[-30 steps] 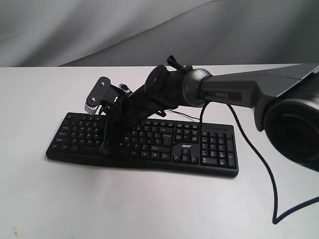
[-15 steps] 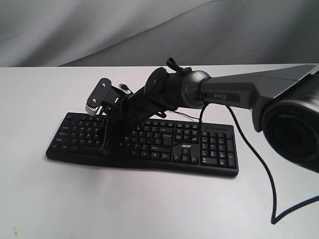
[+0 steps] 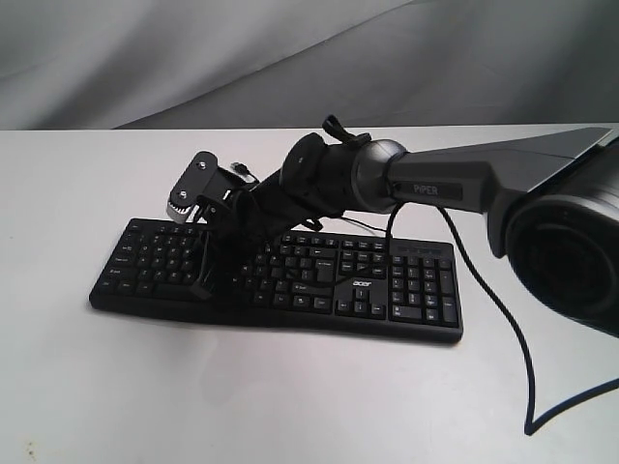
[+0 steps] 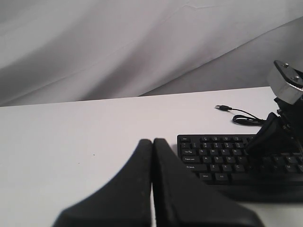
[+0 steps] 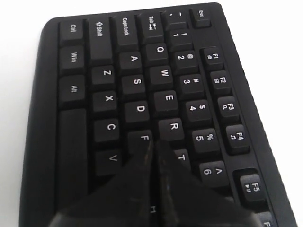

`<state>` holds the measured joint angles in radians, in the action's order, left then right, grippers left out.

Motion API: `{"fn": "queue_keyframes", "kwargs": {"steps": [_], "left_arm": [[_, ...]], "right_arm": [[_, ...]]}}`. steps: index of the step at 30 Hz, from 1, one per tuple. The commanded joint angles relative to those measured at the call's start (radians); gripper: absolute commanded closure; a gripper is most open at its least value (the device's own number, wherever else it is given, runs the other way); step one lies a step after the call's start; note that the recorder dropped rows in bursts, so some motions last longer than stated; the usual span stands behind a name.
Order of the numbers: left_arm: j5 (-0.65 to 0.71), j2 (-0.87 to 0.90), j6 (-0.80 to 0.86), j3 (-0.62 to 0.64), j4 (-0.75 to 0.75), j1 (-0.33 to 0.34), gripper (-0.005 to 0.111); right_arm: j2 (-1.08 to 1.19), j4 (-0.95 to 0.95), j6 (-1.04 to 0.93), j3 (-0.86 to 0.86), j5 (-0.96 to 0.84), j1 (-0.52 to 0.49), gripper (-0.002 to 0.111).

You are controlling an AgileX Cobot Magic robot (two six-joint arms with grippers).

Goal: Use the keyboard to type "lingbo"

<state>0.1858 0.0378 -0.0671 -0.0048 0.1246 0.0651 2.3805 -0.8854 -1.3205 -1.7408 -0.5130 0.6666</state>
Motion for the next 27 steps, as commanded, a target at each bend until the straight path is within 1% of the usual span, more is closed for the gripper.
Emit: {"fn": "queue_keyframes", "kwargs": {"steps": [1,15,21,27], "left_arm": [[-0.002,0.001,-0.002,0.005,0.000,-0.007,0.106],[-0.002,0.001,-0.002,0.005,0.000,-0.007,0.106],[-0.002,0.001,-0.002,0.005,0.000,-0.007,0.106],[-0.002,0.001,-0.002,0.005,0.000,-0.007,0.106]], "right_arm": [[-0.001,-0.011,-0.007,-0.006,0.005,0.000,0.108],[0.020,-0.016,-0.013,-0.006,0.003,0.000,0.108],[-0.011,-0.016,-0.016,-0.006,-0.004,0.000,0.108],[-0.026,-0.016,-0.008,-0.006,-0.074,0.000,0.108]]}}
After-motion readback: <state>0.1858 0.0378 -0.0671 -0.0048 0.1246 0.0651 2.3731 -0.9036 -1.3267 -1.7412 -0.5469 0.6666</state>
